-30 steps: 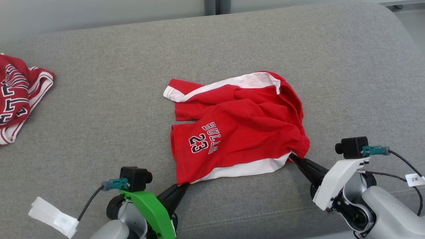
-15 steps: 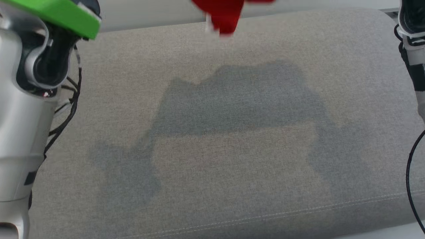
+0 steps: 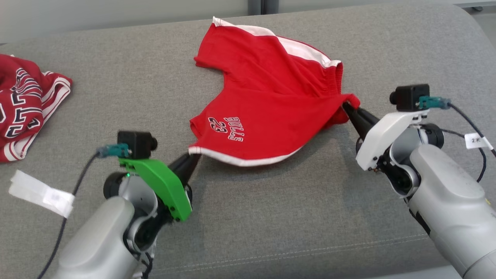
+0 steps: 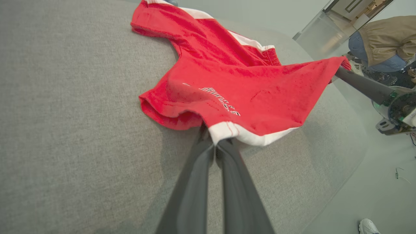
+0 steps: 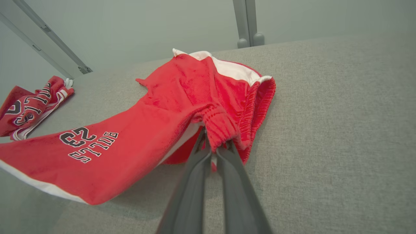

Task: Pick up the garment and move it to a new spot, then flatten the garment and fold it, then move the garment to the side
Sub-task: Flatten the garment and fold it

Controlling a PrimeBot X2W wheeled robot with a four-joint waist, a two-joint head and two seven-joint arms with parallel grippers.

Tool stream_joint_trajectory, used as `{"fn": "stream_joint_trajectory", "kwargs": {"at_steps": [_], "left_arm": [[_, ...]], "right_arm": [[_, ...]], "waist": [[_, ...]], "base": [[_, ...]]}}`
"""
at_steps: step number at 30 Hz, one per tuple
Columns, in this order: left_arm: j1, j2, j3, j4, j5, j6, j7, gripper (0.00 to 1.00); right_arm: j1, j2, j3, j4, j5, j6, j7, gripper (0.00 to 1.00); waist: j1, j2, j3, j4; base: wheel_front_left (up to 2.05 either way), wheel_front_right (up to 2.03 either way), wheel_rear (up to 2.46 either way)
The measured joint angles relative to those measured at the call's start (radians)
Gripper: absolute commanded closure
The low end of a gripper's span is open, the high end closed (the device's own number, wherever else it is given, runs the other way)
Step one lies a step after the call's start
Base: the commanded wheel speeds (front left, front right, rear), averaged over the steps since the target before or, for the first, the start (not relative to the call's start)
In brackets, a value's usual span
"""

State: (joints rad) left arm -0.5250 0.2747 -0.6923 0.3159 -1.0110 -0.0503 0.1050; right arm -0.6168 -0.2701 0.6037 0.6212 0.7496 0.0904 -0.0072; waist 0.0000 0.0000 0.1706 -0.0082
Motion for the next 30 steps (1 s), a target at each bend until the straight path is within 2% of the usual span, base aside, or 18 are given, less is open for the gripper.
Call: {"fn": "stream_joint_trajectory", "kwargs": {"at_steps": [4,9,17,23,26,30], "left_arm": [[0.101,-0.005,-0.046,0.004,0.003,-0.017,-0.012,1.00],[0.118,0.011,-0.020,-0.008,0.038,-0.020,-0.101,1.00],[0.197,0.035,-0.020,-0.042,0.081,-0.019,-0.186,1.00],[0.274,0.063,-0.030,-0.066,0.160,0.025,-0.272,1.00],[0.353,0.060,-0.028,-0.066,0.162,0.066,-0.307,1.00],[0.387,0.058,-0.033,-0.065,0.165,0.086,-0.317,1.00]], "right_arm": [[0.047,0.002,0.022,0.020,0.009,0.017,-0.004,1.00],[0.055,-0.005,0.070,0.015,0.002,0.033,-0.029,1.00],[0.137,-0.042,0.144,-0.005,-0.039,0.033,-0.077,1.00],[0.167,-0.106,0.174,-0.033,-0.117,0.033,-0.165,1.00],[0.247,-0.111,0.164,-0.031,-0.105,0.033,-0.195,1.00],[0.277,-0.113,0.160,-0.029,-0.096,0.033,-0.204,1.00]], "waist": [[0.0000,0.0000,0.015,0.012],[0.0000,0.0000,0.010,0.022],[0.0000,0.0000,-0.026,0.024],[0.0000,0.0000,-0.048,0.018],[0.0000,0.0000,-0.059,0.017],[0.0000,0.0000,-0.063,0.014]], "base": [[0.00,0.00,0.00],[0.00,0.00,0.00],[0.00,0.00,0.00],[0.00,0.00,0.00],[0.00,0.00,0.00],[0.00,0.00,0.00]]}}
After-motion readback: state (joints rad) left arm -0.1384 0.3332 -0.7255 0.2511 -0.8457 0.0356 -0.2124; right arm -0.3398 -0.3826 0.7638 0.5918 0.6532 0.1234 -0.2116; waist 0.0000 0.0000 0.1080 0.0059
